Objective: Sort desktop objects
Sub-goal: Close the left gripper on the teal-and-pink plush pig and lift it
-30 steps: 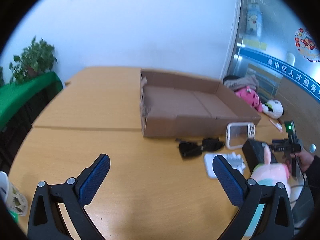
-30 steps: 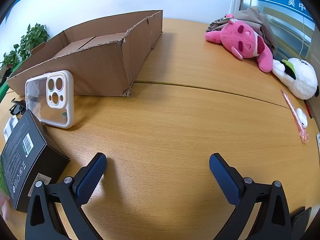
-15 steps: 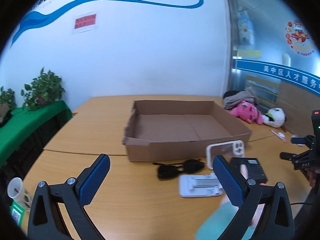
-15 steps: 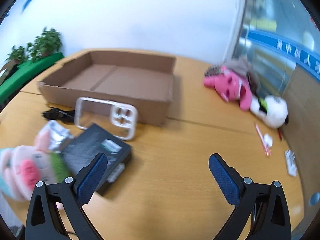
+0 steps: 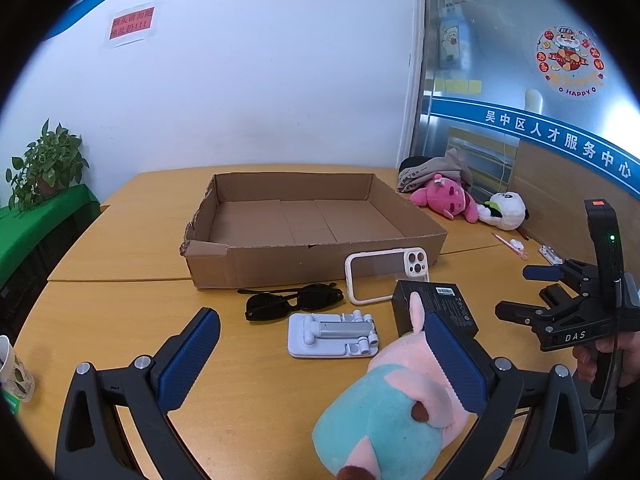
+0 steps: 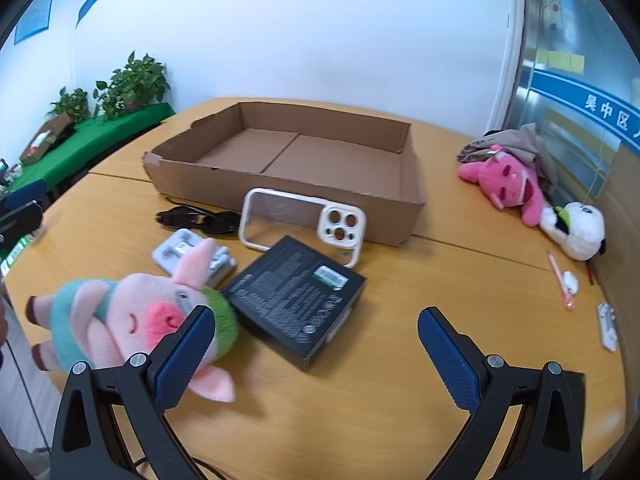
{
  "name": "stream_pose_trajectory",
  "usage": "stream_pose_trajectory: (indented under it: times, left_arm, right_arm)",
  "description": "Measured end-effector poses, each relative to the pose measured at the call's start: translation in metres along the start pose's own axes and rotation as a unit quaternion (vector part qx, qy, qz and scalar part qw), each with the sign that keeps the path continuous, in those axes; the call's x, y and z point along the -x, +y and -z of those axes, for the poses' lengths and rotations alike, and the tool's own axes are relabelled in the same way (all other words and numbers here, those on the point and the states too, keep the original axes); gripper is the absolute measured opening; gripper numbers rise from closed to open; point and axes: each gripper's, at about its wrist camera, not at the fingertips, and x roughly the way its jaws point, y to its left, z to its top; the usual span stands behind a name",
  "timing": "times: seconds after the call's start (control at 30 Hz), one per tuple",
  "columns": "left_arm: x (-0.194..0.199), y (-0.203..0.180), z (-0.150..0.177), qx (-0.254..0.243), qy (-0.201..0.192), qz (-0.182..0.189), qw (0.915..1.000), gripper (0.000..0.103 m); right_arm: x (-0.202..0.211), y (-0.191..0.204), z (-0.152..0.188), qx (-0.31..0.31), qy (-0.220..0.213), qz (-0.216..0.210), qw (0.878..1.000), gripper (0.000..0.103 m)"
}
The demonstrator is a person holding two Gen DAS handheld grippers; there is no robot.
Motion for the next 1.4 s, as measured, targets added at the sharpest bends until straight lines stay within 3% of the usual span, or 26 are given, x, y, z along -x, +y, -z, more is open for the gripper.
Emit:
stream_pose_trajectory:
  times: [0.17, 0.33, 0.67, 0.8, 0.93, 1.03, 1.17, 1.3, 1.4]
  left_arm:
    - [0.001, -0.003, 0.006, -0.001, 0.012, 0.015, 0.9998, 0.102]
    - [-0.008, -0.002, 0.02, 0.002, 0.05, 0.041, 0.9979, 0.102]
    - [-0.038, 0.005, 0.061, 0.039, 0.141, 0.12, 0.982, 0.102]
    - [-0.051, 0.008, 0.075, 0.054, 0.168, 0.147, 0.9733, 0.102]
    - [-0.063, 0.014, 0.087, 0.087, 0.192, 0.182, 0.9604, 0.095]
    - [-0.063, 0.017, 0.088, 0.098, 0.193, 0.192, 0.9572, 0.087]
    - [-0.06, 0.007, 0.088, 0.083, 0.209, 0.188, 0.9562, 0.086]
    - [-0.052, 0.009, 0.088, 0.082, 0.219, 0.226, 0.9457, 0.086]
    - [-0.043, 0.022, 0.077, 0.081, 0.205, 0.225, 0.9491, 0.086]
  right_arm:
    - [-0.005, 0.007, 0.002, 0.001, 0.006, -0.016, 1.0, 0.103]
    - [-0.015, 0.009, 0.009, -0.008, 0.017, -0.053, 0.998, 0.103]
    - [-0.042, 0.022, 0.025, -0.023, 0.048, -0.167, 0.984, 0.103]
    - [-0.05, 0.033, 0.025, -0.034, 0.063, -0.231, 0.97, 0.102]
    - [-0.052, 0.045, 0.026, -0.037, 0.065, -0.246, 0.966, 0.102]
    - [-0.06, 0.043, 0.027, -0.071, 0.078, -0.256, 0.961, 0.102]
    - [-0.069, 0.048, 0.024, -0.091, 0.088, -0.282, 0.951, 0.094]
    - [-0.067, 0.043, 0.009, -0.092, 0.061, -0.267, 0.957, 0.094]
    - [-0.057, 0.033, 0.003, -0.104, 0.048, -0.258, 0.959, 0.094]
